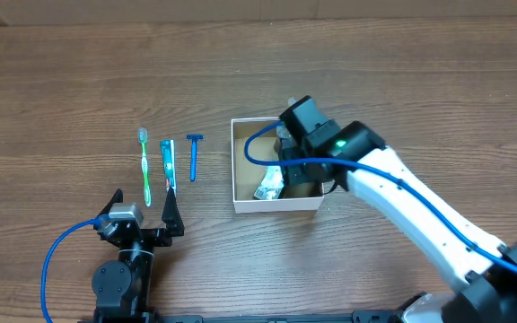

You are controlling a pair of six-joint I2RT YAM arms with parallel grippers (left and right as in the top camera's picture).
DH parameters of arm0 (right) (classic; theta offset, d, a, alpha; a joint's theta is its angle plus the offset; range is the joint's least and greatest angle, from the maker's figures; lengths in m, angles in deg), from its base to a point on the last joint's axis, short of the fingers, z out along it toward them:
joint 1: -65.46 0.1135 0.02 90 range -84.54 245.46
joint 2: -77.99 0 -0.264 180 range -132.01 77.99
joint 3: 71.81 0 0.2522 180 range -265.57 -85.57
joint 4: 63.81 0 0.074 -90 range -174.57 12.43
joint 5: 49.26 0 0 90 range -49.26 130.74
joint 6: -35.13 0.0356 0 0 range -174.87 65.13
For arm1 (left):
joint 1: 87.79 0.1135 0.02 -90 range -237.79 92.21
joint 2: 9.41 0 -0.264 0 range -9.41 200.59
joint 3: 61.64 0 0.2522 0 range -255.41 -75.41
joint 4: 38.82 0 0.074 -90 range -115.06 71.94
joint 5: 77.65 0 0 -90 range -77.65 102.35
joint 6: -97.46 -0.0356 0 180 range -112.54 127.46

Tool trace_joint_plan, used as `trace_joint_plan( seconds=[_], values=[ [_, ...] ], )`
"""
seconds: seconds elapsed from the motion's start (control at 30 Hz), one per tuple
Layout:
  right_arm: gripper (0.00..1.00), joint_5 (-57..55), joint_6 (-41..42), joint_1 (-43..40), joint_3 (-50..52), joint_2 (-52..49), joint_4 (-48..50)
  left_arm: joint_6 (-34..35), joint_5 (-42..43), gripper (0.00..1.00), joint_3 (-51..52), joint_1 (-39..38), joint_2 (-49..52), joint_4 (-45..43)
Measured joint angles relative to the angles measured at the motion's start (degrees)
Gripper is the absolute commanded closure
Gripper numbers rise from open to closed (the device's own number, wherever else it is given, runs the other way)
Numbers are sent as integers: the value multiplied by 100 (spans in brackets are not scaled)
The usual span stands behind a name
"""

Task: Pack container
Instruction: 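Carry the packet into the box and release it, then raise the right gripper away and move the left gripper to the toothbrush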

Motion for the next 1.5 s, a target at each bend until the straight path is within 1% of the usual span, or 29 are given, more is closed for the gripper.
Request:
trace_joint_plan(
  seconds=[0.03,0.1,0.2,0.23,0.27,0.37,0.5,1.0,1.1,1.17,1.2,1.27,1.33,1.37,1.43,1.47,1.5],
  values=[
    [30,7,-2,-101,-48,157,-98,0,0,0,0,0,0,0],
    [25,0,2,-455,-92,577,-315,0,0,0,0,0,0,0],
    [18,-24,9,-1255,-153,1093,-634,0,0,0,0,0,0,0],
    [6,-33,2,-1735,-168,1231,-817,0,0,0,-2,0,0,0],
    [0,-52,0,-2083,-170,1276,-929,0,0,0,0,0,0,0],
    [0,-50,-22,-2789,-170,1276,-1145,0,0,0,0,0,0,0],
    [0,-50,-22,-3314,-170,1276,-1158,0,0,0,0,0,0,0],
    [0,-48,-22,-3375,-170,1274,-1158,15,42,0,0,0,0,-15],
    [0,-48,-20,-3373,-170,1274,-1158,538,645,0,0,0,0,-98],
    [0,-48,-24,-3375,-170,1274,-1158,1137,1239,0,0,-2,0,-157],
    [0,-46,-22,-3373,-170,1274,-1158,1333,1397,0,0,0,0,-168],
    [0,-48,-22,-3375,-170,1276,-1156,1950,1821,0,0,0,0,-168],
    [0,-46,-22,-3375,-170,1274,-1156,2190,2006,0,-9,0,0,-140],
    [0,-52,-22,-3373,-170,1274,-1156,2275,2072,0,-44,0,0,-22],
    [0,-48,-22,-3373,-170,1274,-1154,2371,2120,0,-431,0,9,787],
    [0,-48,-24,-3375,-170,1274,-1163,2354,2072,0,-581,0,22,1045],
    [0,-48,-22,-3373,-170,1276,-1161,2269,1956,0,-968,-4,94,1681]
  ],
)
